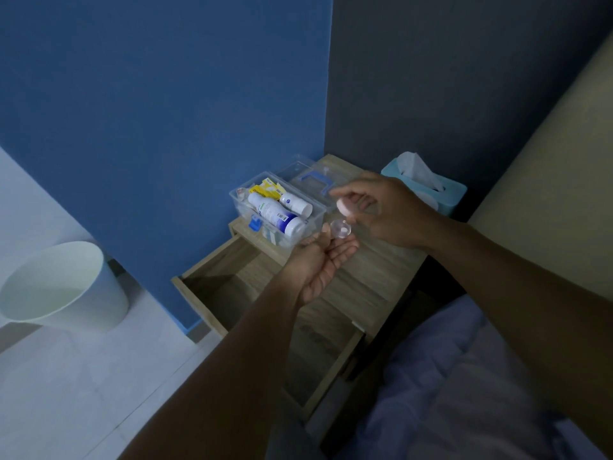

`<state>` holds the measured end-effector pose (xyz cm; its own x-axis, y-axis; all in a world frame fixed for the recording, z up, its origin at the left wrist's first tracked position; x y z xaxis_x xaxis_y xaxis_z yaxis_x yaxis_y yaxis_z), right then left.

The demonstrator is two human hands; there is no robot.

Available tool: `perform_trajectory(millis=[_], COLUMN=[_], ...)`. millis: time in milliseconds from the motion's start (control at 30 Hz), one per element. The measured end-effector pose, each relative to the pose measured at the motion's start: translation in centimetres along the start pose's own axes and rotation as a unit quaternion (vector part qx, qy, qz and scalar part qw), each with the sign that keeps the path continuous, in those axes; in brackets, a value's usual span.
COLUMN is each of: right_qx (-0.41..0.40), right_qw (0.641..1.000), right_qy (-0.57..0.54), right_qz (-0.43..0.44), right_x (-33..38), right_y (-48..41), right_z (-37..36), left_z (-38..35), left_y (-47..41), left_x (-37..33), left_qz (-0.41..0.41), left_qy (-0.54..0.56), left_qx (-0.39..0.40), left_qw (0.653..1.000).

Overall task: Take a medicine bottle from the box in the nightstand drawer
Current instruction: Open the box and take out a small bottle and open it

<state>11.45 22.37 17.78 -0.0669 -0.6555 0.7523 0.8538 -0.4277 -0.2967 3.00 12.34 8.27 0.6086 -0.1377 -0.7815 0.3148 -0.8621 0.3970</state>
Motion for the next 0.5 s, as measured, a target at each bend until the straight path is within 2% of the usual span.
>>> perform_trajectory(millis=[267, 367, 500], right_qx=[-0.133, -0.175, -0.248], right_qw=[0.986, 0.974, 0.937], right_qy=[-0.056, -0.07, -0.145], right_qz=[-0.083, -0.124, -0.199], right_x=[-4.7, -7.2, -10.9], right_y=[2.2, 3.8, 6.3], right_z=[0.6, 0.2, -1.2], left_z=[0.5, 0.7, 1.5], left_y=[-1.3, -2.4, -4.4], left_x=[0.7, 1.3, 2.4], left_qz=[-0.006, -0.037, -0.087], left_qy=[0.055, 0.004, -0.105], left_qx=[0.033, 0.022, -0.041], left_qw=[0.998, 0.999, 0.99])
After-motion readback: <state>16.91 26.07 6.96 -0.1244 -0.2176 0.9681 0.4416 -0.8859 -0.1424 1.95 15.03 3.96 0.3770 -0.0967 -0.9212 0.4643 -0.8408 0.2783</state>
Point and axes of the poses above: each hand's wrist, its own y-axis away from the middle knuckle, its own z-axis out of the back of the hand, x = y × z, the point moved 4 cm from there along -y, towards the middle knuckle, and after that the axes turned 15 degrees about -y, right-handed, at the moved point
